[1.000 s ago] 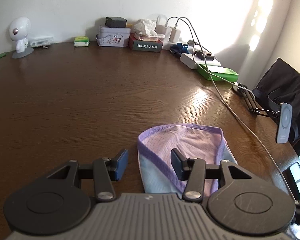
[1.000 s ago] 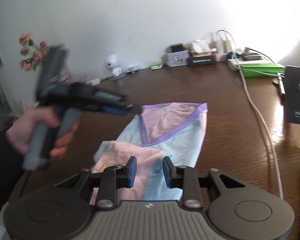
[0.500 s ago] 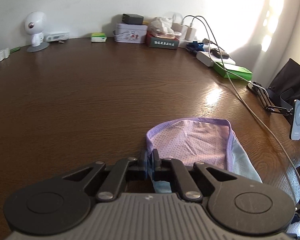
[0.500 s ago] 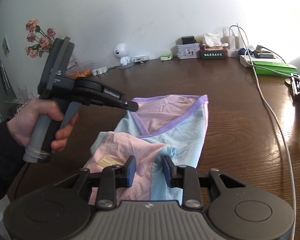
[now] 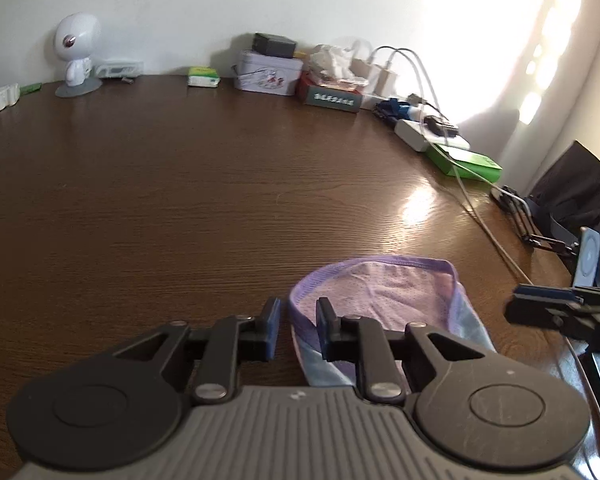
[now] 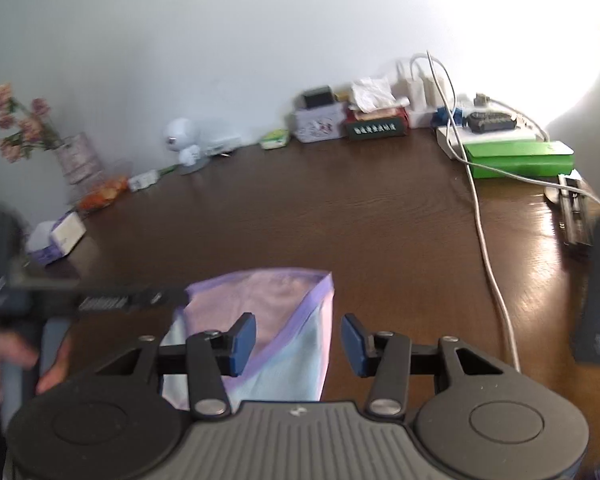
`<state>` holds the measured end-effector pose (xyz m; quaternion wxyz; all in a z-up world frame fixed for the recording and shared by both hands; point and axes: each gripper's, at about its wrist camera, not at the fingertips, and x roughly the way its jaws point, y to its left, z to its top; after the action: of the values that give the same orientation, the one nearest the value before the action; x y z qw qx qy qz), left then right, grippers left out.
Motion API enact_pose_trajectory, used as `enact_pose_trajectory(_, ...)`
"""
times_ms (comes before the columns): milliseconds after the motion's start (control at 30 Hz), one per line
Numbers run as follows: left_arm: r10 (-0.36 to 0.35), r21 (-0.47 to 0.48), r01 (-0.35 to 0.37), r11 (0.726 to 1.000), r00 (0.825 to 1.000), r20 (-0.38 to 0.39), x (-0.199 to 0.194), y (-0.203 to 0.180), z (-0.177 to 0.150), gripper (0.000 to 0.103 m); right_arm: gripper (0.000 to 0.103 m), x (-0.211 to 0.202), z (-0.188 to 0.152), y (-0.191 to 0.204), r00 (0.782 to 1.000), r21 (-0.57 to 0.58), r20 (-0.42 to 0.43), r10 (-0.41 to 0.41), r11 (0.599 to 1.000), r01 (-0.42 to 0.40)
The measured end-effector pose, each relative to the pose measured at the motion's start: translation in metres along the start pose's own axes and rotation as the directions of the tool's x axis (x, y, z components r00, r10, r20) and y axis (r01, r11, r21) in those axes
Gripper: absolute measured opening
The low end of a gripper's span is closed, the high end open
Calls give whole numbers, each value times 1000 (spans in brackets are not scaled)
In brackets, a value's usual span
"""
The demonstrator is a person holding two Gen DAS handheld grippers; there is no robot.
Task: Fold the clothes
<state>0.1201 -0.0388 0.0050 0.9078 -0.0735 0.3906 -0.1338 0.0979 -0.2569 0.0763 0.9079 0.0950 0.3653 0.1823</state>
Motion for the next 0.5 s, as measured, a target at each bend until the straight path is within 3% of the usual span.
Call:
enact_pose_trajectory(67,3,10,-4,1000,1000,22,-9,-3,-3,15,46,27,10,-3,998,20,-36,-42,999,42)
enact_pose_trajectory(133,7,21,-8,1000,999,45,-18,-6,-5,4,45,47,13,-4,997,19,-54,-55,998,56)
enact_pose_trajectory(200,10,31,-12,999,998,67,-28,-9,-8,3,35,60,15,-2,995,-3,-47,-87,996,87)
enact_pose_trajectory(233,11,36,-14,999,997,78,-32,-11,-9,3,9,62,15,1,993,-22,-54,-107,994,106)
enact_pose_trajectory(267,12,41,-16,999,996,89,-37,-13,-10,3,2,57,14,2,995,-30,-44,-89,996,88)
enact_pose_trajectory(367,16,56,-23,998,992,123,-51,-17,-14,2,2,41,12,4,999,-52,-12,-31,998,31)
enact_pose_trajectory(500,14,92,-30,995,985,174,-85,-30,-34,2,1,-22,-1,14,997,-136,66,32,991,-23)
